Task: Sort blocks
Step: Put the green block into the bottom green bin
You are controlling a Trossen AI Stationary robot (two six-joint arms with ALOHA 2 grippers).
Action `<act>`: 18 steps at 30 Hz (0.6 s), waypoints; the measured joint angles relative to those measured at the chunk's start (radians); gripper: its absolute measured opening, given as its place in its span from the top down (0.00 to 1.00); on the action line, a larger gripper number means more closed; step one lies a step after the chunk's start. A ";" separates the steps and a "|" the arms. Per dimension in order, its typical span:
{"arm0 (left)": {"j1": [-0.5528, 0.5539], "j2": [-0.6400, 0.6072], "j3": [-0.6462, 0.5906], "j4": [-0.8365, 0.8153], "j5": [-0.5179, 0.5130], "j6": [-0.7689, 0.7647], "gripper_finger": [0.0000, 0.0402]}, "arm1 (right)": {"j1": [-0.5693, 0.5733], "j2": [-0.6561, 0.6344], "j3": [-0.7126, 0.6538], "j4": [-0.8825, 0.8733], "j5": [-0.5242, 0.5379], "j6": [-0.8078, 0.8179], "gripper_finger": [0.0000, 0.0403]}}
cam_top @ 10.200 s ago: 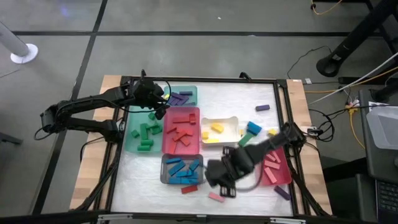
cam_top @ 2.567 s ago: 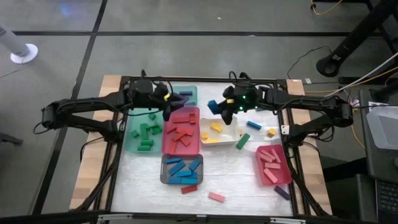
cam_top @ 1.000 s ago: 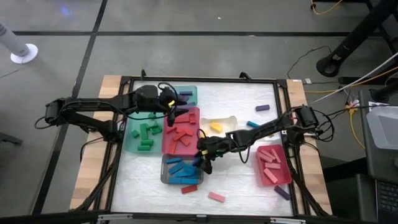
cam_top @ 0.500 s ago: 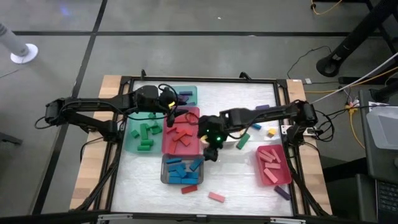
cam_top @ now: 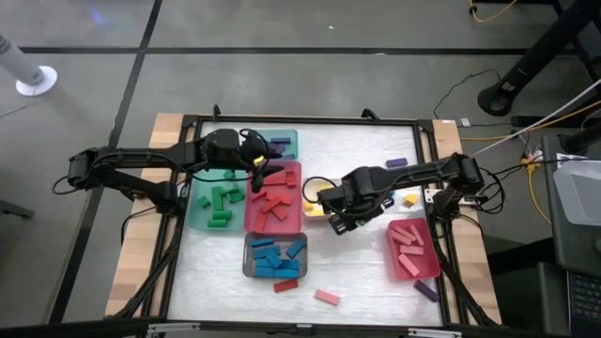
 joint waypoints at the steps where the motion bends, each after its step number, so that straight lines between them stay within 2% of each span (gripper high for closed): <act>1: 0.000 0.000 0.000 0.000 0.000 0.013 0.55 | -0.002 -0.009 -0.007 0.016 0.000 0.008 0.45; 7: 0.000 -0.001 0.000 -0.004 0.000 0.047 0.55 | -0.018 -0.076 -0.072 -0.039 0.033 0.009 0.45; 12: 0.000 -0.001 0.000 -0.016 0.000 0.058 0.55 | -0.038 -0.242 -0.227 -0.038 0.052 0.068 0.45; 15: 0.000 -0.001 0.000 -0.019 0.000 0.058 0.55 | -0.040 -0.367 -0.352 -0.033 0.102 0.270 0.45; 18: 0.000 -0.001 0.000 -0.020 0.000 0.057 0.55 | -0.037 -0.476 -0.472 0.056 0.152 0.636 0.45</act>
